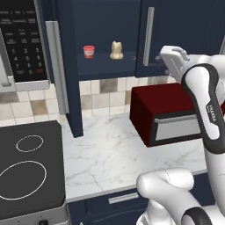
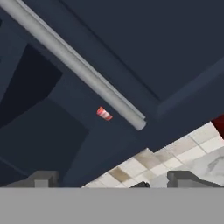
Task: Pick the candle and candle from the dining table and place them in the open cabinet. Close the cabinet after placing the objects.
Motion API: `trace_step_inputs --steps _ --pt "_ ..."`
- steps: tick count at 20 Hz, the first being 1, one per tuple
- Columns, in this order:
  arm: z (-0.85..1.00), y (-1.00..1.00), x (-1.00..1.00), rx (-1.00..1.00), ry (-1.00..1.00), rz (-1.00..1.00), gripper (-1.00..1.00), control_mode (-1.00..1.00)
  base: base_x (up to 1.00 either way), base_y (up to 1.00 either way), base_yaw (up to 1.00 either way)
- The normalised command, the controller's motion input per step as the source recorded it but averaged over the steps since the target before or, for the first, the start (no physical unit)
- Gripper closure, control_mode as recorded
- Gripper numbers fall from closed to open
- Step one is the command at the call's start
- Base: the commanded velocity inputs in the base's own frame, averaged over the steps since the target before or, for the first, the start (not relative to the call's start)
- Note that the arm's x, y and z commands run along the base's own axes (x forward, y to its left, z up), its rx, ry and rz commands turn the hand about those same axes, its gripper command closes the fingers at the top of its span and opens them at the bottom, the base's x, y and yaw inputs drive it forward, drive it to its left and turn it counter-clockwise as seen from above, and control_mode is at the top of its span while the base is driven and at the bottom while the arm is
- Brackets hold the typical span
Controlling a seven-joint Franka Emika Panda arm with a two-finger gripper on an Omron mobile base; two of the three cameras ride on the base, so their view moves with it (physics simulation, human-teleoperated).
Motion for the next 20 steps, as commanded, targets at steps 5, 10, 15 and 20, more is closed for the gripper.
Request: trace_step_inputs --steps 5,10,15,20 --pt "-0.08 0.11 -0.31 -0.19 -0.11 0.01 -1.00 -1.00 0.00 0.00 0.00" --pt "-0.02 0.06 -0.05 -0.29 -0.14 0.05 -1.00 -1.00 0.00 0.00 0.00" --pt "-0.01 0.08 0.00 -0.33 -0.20 0.05 -1.00 -1.00 0.00 0.00 0.00" --pt "-0.07 0.18 -0.06 -0.38 -0.27 0.05 -1.00 -1.00 0.00 0.00 0.00"
